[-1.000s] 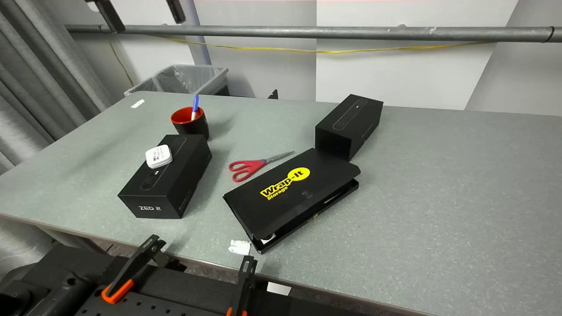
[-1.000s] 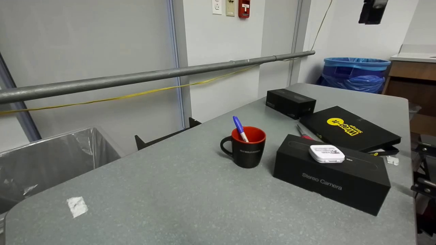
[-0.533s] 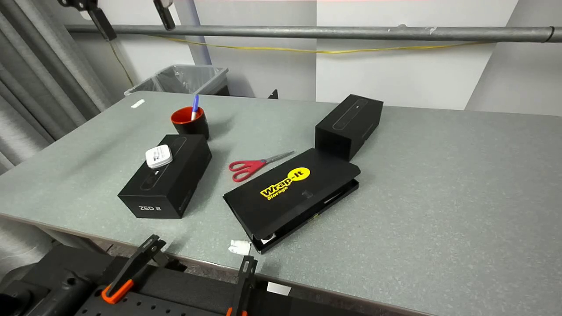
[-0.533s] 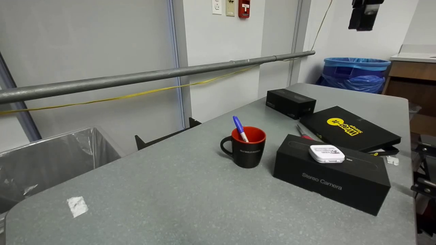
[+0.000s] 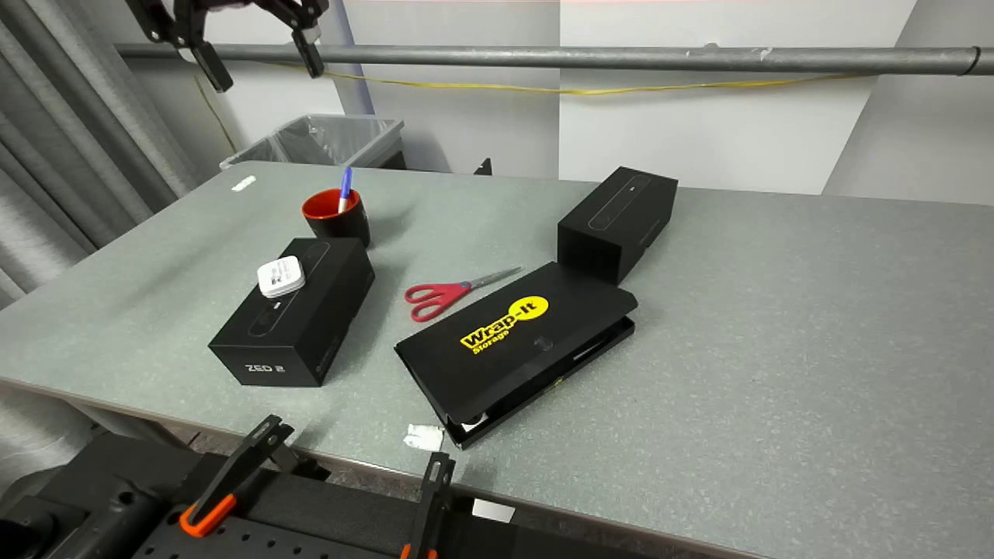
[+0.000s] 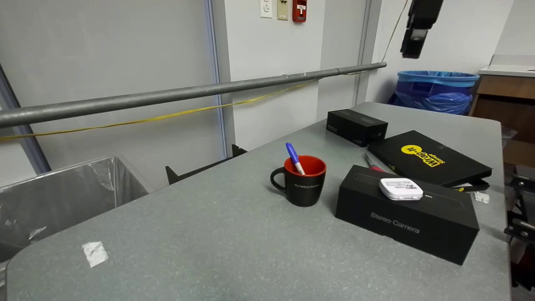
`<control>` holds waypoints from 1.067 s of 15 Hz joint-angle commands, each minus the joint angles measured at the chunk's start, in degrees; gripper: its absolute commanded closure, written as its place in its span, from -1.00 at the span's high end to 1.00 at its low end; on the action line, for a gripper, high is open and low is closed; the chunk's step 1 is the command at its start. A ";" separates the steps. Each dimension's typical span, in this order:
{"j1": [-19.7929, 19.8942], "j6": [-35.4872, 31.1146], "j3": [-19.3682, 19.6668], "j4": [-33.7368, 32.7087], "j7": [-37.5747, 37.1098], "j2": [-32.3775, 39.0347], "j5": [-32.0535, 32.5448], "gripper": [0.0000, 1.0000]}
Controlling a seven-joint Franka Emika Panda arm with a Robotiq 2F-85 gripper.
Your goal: Take the marker from the black cup and put it on the table
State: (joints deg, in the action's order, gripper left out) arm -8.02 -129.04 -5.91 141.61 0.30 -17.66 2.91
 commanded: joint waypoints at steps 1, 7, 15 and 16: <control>-0.40 -8.94 -1.01 -3.86 -1.67 9.76 -3.15 1.00; -0.32 -22.00 -2.33 -10.19 -7.19 22.38 -2.82 1.00; -0.27 -20.46 -2.25 -10.83 -5.77 23.60 -2.48 1.00; -0.46 -21.85 -2.27 -10.95 -6.34 24.83 -2.16 1.00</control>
State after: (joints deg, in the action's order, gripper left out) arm -8.09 -149.60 -8.37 130.84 -5.57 5.97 0.52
